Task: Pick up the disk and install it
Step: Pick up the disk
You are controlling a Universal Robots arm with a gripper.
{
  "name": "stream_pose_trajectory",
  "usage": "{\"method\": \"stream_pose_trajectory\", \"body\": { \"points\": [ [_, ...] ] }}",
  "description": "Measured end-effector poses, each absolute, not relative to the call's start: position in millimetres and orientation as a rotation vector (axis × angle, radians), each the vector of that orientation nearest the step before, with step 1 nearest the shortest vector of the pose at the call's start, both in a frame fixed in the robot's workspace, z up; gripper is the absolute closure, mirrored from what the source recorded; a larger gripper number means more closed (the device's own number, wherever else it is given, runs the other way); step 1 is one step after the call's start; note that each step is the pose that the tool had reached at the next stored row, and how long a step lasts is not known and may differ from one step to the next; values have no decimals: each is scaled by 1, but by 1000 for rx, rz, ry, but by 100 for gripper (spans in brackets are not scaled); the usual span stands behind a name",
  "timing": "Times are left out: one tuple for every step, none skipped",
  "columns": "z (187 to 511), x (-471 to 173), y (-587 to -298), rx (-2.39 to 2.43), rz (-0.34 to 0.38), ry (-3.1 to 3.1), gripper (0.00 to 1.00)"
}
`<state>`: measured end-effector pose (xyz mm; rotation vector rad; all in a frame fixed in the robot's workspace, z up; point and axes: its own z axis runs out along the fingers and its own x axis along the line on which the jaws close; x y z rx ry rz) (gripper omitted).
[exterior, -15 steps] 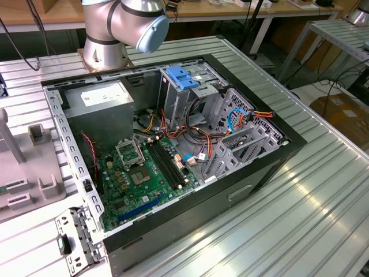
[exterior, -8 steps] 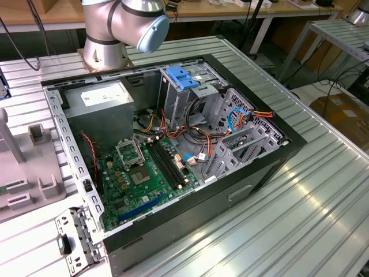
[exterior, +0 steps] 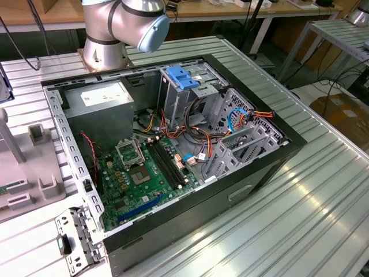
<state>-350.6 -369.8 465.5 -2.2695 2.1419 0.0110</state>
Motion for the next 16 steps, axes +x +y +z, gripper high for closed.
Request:
{"method": "stream_pose_trajectory", "body": {
  "points": [
    [466,-350,-371,-2270,11,2142,64],
    [466,-350,-371,-2270,11,2142,64],
    [466,-349,-372,-2270,11,2142,64],
    [466,-349,-373,-2269,11,2142,64],
    [466,-348,-374,-2269,11,2142,64],
    [466,-348,-375,-2269,11,2142,64],
    [466,-348,-376,-2269,11,2142,64],
    [466,-347,-377,-2269,11,2142,64],
    [466,-347,-377,-2270,11,2142,64],
    [466,-346,-378,-2270,11,2142,64],
    [466,-346,-380,-2269,11,2142,64],
    [466,-345,-380,-2269,11,2142,64],
    [466,-345,-381,-2269,11,2142,64],
    [466,-345,-382,-2269,11,2142,64],
    [466,-344,-383,-2270,11,2142,64],
    [466,-344,-383,-2270,11,2142,64]
  ]
}}
